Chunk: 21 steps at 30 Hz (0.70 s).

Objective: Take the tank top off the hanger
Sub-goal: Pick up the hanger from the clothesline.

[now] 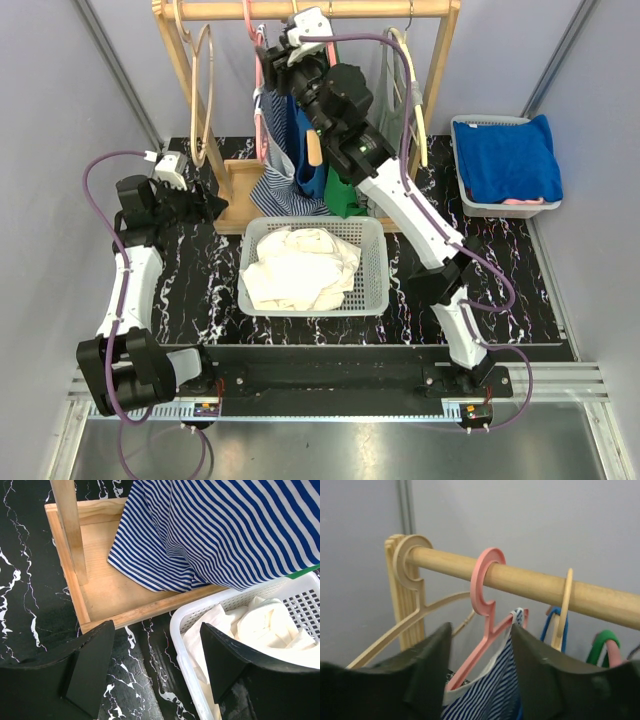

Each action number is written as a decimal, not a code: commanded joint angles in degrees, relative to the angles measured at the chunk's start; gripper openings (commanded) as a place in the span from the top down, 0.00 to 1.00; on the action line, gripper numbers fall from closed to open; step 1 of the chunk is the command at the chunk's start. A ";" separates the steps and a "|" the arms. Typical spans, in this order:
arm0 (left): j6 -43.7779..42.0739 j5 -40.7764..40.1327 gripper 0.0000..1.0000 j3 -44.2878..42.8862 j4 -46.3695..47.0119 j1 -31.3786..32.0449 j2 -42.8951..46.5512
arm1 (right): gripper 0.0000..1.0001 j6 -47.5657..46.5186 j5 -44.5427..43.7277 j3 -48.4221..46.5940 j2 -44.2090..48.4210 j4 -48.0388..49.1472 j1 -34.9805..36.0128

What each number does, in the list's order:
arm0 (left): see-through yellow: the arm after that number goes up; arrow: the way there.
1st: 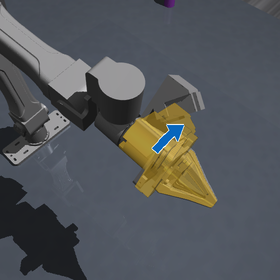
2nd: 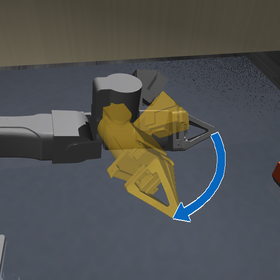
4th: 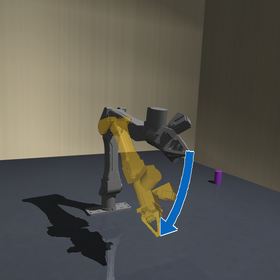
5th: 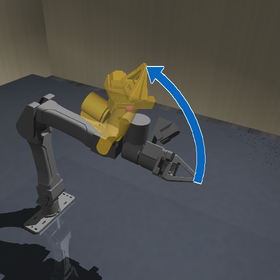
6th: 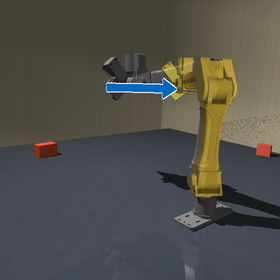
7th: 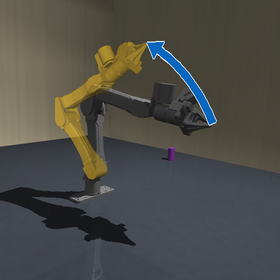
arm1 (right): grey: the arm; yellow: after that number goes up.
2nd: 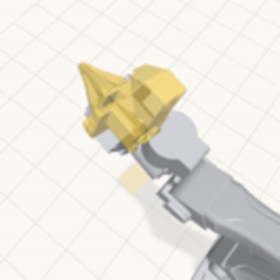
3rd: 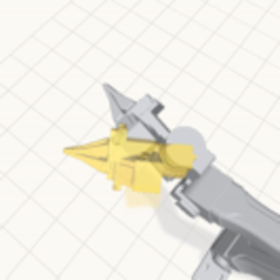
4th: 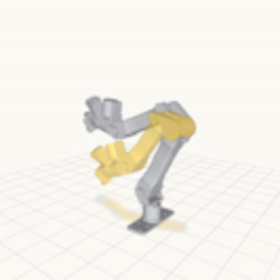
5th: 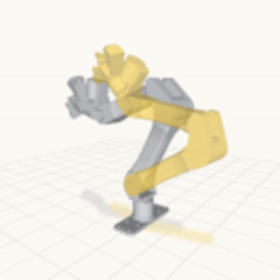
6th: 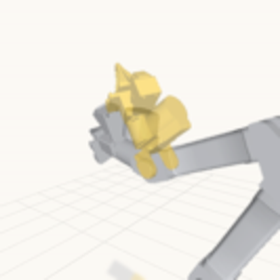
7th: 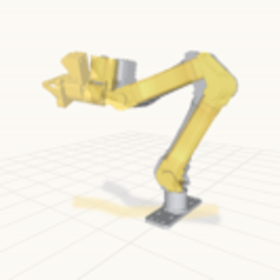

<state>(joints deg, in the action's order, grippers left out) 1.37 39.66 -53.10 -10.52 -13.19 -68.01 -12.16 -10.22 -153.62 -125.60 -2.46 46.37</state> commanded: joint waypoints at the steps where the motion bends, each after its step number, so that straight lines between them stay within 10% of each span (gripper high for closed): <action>1: 0.04 1.56 0.27 -0.95 3.67 0.01 -0.02 | 0.31 -2.41 -13.58 -3.27 -1.13 -0.98 8.62; 7: -0.31 1.91 0.27 -1.04 3.67 0.01 0.59 | 0.07 -5.32 -20.18 -3.44 -1.84 0.61 12.25; 21: -3.30 -6.60 0.26 -6.82 -1.07 -2.53 5.16 | 0.17 -4.90 -21.61 -0.98 -0.26 -1.83 10.14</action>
<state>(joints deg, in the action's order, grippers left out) -0.64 38.30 -54.28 -12.10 -13.54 -66.22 -19.05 -32.36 -153.73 -127.61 -3.07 55.55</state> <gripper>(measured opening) 0.740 0.835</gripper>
